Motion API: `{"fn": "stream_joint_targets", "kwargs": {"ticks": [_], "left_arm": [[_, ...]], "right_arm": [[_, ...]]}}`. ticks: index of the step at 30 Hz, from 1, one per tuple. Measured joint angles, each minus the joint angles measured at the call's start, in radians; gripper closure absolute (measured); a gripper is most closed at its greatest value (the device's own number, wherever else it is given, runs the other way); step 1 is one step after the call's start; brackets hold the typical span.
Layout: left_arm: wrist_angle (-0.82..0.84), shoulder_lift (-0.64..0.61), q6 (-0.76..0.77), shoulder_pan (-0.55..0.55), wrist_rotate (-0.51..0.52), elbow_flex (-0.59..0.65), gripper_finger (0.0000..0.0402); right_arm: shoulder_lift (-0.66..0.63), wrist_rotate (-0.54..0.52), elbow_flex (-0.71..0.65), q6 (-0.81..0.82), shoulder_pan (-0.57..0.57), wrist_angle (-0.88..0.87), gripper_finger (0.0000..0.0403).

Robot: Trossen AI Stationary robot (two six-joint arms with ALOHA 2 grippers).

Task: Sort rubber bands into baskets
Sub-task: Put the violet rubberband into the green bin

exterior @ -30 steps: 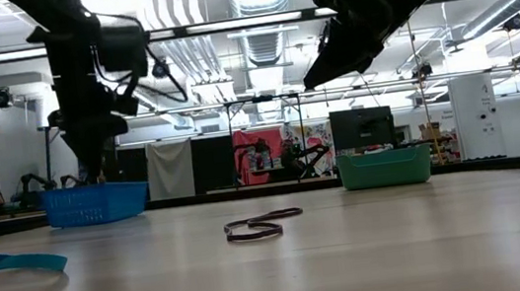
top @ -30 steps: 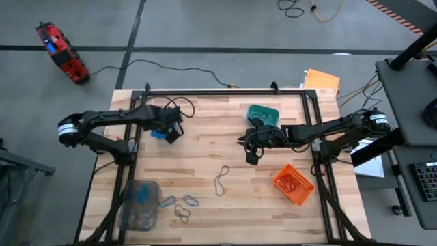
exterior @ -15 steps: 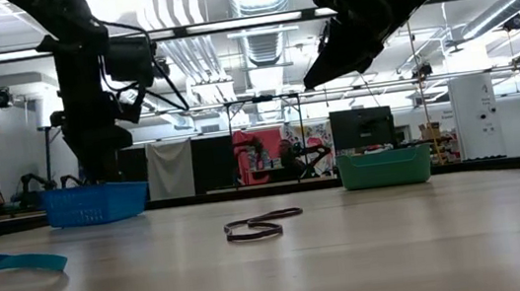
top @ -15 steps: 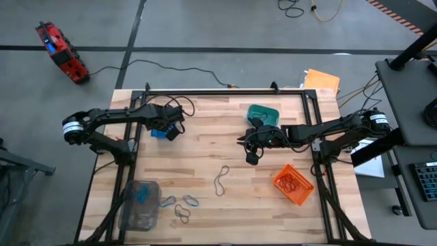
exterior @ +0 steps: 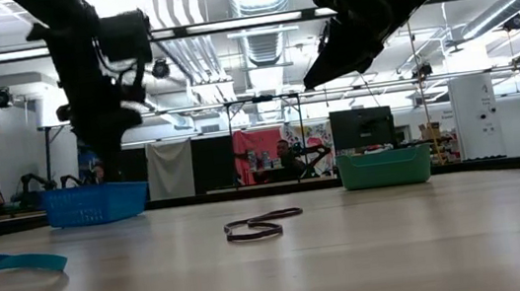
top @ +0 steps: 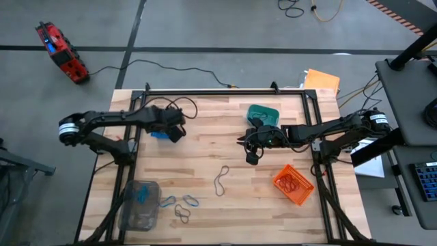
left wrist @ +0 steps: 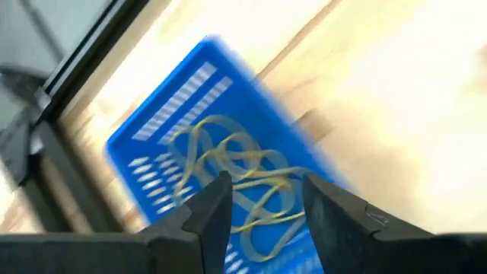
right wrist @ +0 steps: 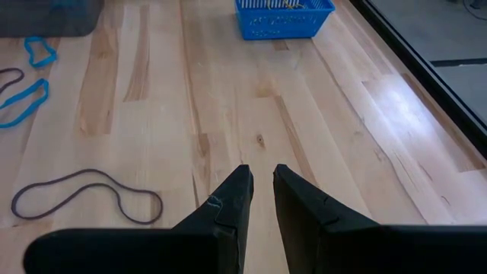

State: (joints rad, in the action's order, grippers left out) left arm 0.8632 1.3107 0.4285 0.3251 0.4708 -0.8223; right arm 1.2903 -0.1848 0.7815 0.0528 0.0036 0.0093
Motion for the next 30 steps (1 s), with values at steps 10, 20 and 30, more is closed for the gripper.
{"fn": "stream_joint_targets", "kwargs": {"ticks": [10, 20, 30], "left_arm": [[-0.241, -0.106, -0.085, -0.357, -0.040, 0.000, 0.0267], [-0.337, -0.092, -0.158, -0.614, -0.038, 0.000, 0.0267], [-0.342, -0.090, -0.158, -0.626, 0.035, 0.000, 0.0268]], "right_arm": [[0.000, 0.000, 0.000, 0.014, 0.000, 0.004, 0.0351], [0.000, 0.006, 0.000, 0.042, 0.001, 0.030, 0.0351], [0.139, 0.053, 0.091, -0.099, 0.074, 0.027, 0.0351]]}}
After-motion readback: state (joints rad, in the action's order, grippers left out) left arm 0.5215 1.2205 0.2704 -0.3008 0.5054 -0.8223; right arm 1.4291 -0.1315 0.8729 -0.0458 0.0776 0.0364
